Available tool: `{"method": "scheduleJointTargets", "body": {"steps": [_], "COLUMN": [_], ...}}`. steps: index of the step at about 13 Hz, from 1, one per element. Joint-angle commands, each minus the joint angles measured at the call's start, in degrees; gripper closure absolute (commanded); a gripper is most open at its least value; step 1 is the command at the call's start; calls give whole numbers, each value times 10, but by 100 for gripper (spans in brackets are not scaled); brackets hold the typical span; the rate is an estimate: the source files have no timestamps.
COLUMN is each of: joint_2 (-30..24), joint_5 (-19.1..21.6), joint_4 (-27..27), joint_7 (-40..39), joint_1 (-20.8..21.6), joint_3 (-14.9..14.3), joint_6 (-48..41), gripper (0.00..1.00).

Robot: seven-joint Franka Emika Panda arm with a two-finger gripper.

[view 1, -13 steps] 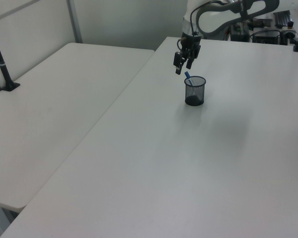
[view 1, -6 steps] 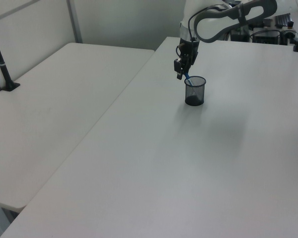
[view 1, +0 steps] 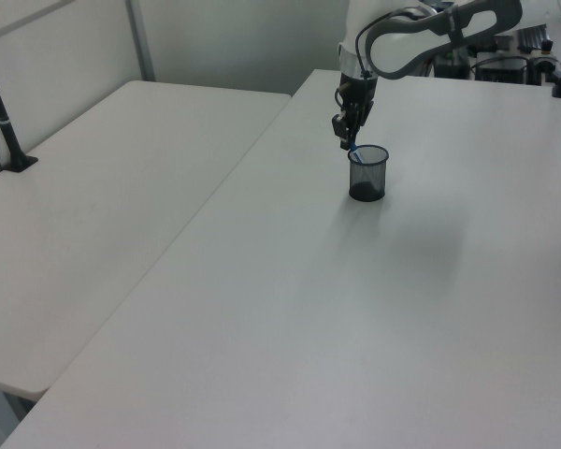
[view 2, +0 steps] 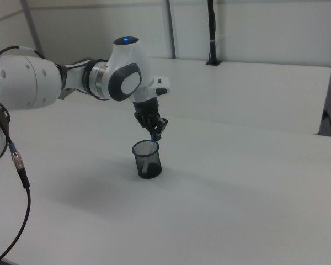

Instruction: Remove the marker

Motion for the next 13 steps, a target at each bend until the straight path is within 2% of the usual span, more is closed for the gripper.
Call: {"method": "scheduleJointTargets", "body": {"steps": [1,5,9,11,13], "joint_2": [-30,-58,-111,-139,-160], "joint_5": [-6,-4,6,33,60], "joint_4": [-4,-2,-2,-2,-2], "joint_7": [-22,-22,-25,-55,-120], "joint_1": [-1,-7,-48,-72,-84], "joint_3": [-2,-6,-3,-3,-6], "joint_6": [-34,-44,-65,-96,-151], "gripper": [88,91,91,91,91]}}
